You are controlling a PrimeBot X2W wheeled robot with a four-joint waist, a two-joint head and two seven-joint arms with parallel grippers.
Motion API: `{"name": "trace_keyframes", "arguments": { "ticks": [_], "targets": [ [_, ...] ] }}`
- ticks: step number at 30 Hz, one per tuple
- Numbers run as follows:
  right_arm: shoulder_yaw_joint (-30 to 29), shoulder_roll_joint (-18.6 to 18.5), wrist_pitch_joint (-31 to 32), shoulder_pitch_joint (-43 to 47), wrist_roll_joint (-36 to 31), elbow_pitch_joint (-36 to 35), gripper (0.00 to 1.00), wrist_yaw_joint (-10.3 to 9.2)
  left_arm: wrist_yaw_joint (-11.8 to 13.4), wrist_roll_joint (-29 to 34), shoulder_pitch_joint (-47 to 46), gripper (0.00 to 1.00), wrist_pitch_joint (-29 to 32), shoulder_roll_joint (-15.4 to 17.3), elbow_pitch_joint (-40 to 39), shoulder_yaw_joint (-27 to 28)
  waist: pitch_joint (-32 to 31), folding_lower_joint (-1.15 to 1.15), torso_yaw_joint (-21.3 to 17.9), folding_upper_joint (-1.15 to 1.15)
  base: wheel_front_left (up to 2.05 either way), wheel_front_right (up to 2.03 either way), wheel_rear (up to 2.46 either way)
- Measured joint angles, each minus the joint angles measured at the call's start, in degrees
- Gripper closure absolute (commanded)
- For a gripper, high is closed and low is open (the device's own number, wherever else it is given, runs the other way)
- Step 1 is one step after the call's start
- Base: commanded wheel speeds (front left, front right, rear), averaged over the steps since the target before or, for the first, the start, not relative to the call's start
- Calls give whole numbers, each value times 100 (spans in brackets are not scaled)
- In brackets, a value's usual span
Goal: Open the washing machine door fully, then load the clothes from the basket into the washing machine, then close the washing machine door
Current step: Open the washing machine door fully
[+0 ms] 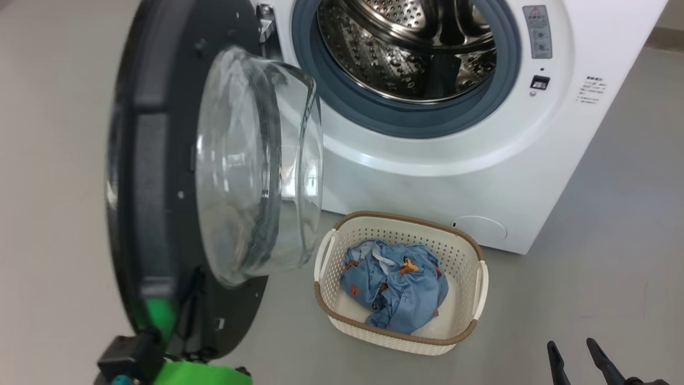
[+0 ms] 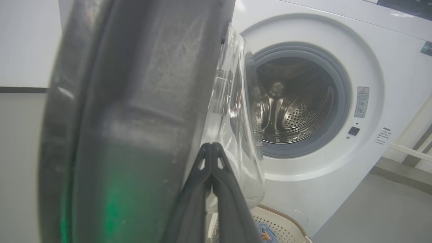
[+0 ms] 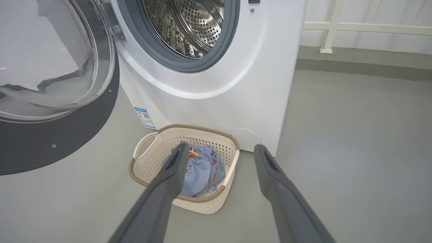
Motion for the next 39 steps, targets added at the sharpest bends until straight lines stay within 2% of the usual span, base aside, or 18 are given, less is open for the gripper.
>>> {"name": "trace_keyframes", "arguments": {
  "ticks": [8, 18, 24, 34, 39],
  "targets": [
    [153, -69, 0, -38, 8, 5, 0, 0, 60, -100, -438, 100, -131, 30, 503, 699, 206, 0, 90, 0, 0, 0, 0],
    [260, -123, 0, -127, 55, 70, 0, 0, 38, -56, -893, 100, -156, 159, 1240, 1927, 234, 0, -145, 0, 0, 0, 0],
    [291, -122, 0, -129, 56, 98, 0, 0, -110, 336, -1178, 100, -175, 225, 1716, 2473, 241, 0, -281, 0, 0, 0, 0],
    [376, -166, 0, -138, 68, 164, 0, 0, -504, 895, -1692, 100, -188, 442, 2739, 3120, 236, 0, -474, 0, 0, 0, 0],
    [376, -170, 0, -140, 68, 186, 0, 0, -565, 1014, -1752, 100, -187, 435, 2842, 3396, 206, 0, -561, 0, 0, 0, 0]
  ]
}}
